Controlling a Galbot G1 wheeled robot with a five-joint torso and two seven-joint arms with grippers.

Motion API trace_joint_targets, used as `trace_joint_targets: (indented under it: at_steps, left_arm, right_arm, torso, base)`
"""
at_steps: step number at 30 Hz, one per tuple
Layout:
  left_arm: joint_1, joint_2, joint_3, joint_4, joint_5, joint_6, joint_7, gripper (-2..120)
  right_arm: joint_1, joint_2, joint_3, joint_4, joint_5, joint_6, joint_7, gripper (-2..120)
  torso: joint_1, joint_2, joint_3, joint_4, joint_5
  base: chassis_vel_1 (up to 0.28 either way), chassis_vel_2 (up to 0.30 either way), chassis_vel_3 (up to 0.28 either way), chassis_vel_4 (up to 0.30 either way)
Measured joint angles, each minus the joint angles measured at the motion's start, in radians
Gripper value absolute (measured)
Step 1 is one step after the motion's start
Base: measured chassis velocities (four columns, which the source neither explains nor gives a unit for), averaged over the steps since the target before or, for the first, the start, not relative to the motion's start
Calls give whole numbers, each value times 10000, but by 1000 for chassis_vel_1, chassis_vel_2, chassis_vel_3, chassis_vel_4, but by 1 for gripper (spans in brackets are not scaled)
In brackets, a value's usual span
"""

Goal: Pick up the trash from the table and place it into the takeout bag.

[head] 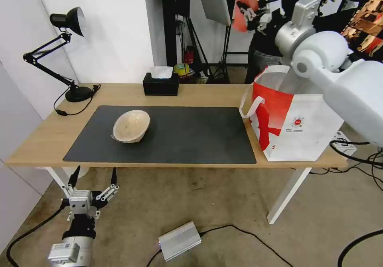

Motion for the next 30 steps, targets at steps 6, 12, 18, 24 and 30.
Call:
trace_joint_targets:
  at_steps: [6,12,18,24,30]
  left_arm:
    - [-20,5,44,29,-4,-8,-1,100]
    - [-46,-1,153,76,6,-15,-1,100]
    - [-63,-8,208,133,28,-22,-1,100]
    - [-64,-10,235,155,47,-38,0,100]
    - [-64,-21,287,176,77,-49,-1,100]
  right_arm:
    - [-235,-429,116,-281,-209,161,-673,4]
    - [-535,-753,263,-531,-354,455,-1392,4]
    - [-761,-1028,403,-800,-524,628,-2044,4]
    - [-796,-1226,439,-1121,-704,788,-2720,4]
    - [-795,-1296,551,-1591,-1070,919,-3545,4]
  torso:
    - [0,0,0,0,-1]
    - [0,0,0,0,-1]
    - [0,0,0,0,-1]
    - [0,0,0,1,-2]
    - [0,0,0,0,-2]
  base:
    - [0,0,0,0]
    - [0,0,0,0]
    - [0,0,0,0]
    - [0,0,0,0]
    - [0,0,0,0]
